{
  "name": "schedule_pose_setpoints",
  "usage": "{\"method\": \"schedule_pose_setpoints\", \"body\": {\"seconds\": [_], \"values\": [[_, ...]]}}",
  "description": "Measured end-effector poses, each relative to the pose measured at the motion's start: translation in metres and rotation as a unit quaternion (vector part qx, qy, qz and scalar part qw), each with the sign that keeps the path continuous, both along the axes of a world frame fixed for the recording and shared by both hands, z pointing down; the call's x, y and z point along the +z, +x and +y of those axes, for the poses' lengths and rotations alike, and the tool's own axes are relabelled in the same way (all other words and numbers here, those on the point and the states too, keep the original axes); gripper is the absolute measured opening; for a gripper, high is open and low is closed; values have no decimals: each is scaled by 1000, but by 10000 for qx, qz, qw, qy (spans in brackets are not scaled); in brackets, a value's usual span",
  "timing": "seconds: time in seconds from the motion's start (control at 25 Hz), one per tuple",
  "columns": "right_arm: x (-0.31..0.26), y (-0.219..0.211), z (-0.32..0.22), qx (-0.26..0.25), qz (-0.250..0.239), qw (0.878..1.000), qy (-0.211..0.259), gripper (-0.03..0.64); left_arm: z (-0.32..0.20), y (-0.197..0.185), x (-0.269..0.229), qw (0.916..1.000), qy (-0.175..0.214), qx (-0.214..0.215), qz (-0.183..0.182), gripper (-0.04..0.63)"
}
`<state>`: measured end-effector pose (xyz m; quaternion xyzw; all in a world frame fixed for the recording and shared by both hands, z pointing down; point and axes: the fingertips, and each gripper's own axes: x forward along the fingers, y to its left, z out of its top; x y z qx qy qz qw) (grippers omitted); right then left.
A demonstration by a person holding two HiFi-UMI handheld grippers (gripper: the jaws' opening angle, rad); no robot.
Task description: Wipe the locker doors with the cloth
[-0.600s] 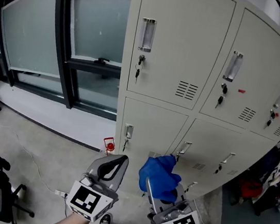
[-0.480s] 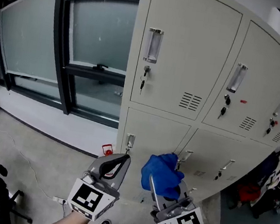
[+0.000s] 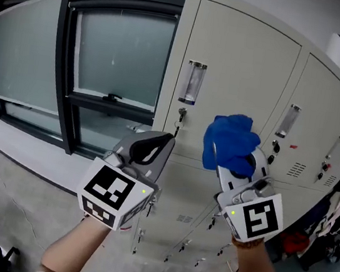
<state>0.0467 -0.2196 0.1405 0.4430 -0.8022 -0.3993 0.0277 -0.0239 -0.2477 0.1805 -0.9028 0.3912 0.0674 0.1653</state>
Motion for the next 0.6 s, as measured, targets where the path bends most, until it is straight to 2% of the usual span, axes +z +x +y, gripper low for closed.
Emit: {"method": "schedule_pose_setpoints", "body": {"seconds": [0.08, 0.2, 0.4, 0.6], "values": [[-37, -5, -18, 371, 422, 9980, 301, 37, -11, 0, -32, 9999, 87, 31, 95, 3], [-94, -18, -40, 849, 911, 9888, 822, 37, -23, -2, -74, 9996, 192, 47, 210, 5], [-175, -52, -68, 1220, 1689, 9605, 1847, 37, -38, -17, -118, 9992, 299, -102, 226, 3], [-210, -78, -100, 1686, 2193, 9380, 2088, 37, -41, -34, -132, 9988, 378, -206, 254, 5]]}}
